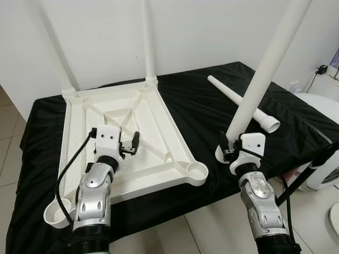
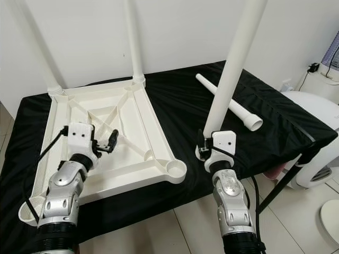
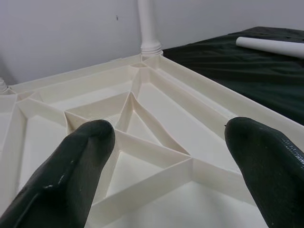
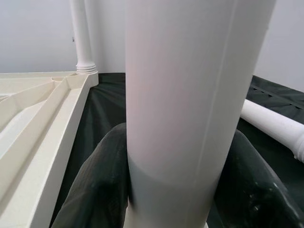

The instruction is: Building children table

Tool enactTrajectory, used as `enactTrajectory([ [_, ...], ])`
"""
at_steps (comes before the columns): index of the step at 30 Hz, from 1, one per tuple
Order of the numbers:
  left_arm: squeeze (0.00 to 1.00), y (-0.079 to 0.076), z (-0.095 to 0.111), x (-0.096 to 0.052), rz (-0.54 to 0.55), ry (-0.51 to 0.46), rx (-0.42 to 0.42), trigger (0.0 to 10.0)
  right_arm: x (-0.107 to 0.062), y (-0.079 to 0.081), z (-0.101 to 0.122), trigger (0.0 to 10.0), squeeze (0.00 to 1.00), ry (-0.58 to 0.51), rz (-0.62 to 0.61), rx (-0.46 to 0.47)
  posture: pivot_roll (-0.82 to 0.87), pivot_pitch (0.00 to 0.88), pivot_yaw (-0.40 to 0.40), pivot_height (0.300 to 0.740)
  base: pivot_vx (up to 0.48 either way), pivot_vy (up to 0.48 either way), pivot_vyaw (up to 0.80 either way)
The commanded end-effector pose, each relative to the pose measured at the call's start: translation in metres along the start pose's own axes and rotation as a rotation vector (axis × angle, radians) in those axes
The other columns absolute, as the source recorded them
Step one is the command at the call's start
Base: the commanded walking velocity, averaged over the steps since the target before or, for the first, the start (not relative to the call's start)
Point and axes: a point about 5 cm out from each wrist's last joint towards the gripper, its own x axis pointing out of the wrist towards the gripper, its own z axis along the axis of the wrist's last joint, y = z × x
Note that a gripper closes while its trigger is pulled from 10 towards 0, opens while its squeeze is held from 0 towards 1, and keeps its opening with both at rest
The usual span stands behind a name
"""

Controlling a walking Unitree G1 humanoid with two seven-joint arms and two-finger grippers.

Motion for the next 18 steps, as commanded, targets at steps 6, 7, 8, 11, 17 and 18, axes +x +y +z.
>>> enactTrajectory([
  [6, 0.0, 0.027, 0.007, -0.004, 0.368, -0.042, 0.002, 10.0, 0.004, -0.001, 0.006, 10.0, 0.0, -0.024, 0.002, -0.006, -0.09, 0.005, 0.063, 0.74, 0.0, 0.0, 0.0],
  [7, 0.0, 0.027, 0.007, -0.004, 0.368, -0.042, 0.002, 10.0, 0.004, -0.001, 0.006, 10.0, 0.0, -0.024, 0.002, -0.006, -0.09, 0.005, 0.063, 0.74, 0.0, 0.0, 0.0],
  [8, 0.0, 0.027, 0.009, -0.004, 0.363, -0.057, -0.005, 10.0, 0.004, -0.001, 0.006, 10.0, 0.0, -0.024, 0.001, -0.007, -0.09, 0.005, 0.063, 0.74, 0.0, 0.0, 0.0],
  [11, 0.0, 0.017, 0.017, -0.001, 0.259, -0.108, -0.03, 10.0, 0.005, -0.001, 0.007, 10.0, 0.0, -0.026, 0.001, -0.007, -0.09, 0.006, 0.06, 0.74, 0.0, 0.0, 0.0],
  [17, 0.0, -0.009, 0.033, 0.004, 0.006, -0.205, 0.007, 10.0, 0.006, -0.001, 0.008, 10.0, 0.0, -0.03, 0.005, -0.01, -0.09, 0.006, 0.062, 0.74, 0.0, 0.0, 0.0],
  [18, 0.0, -0.017, 0.037, 0.004, -0.074, -0.233, 0.022, 10.0, 0.006, -0.002, 0.009, 10.0, 0.0, -0.031, 0.005, -0.012, -0.09, 0.006, 0.065, 0.74, 0.0, 0.0, 0.0],
])
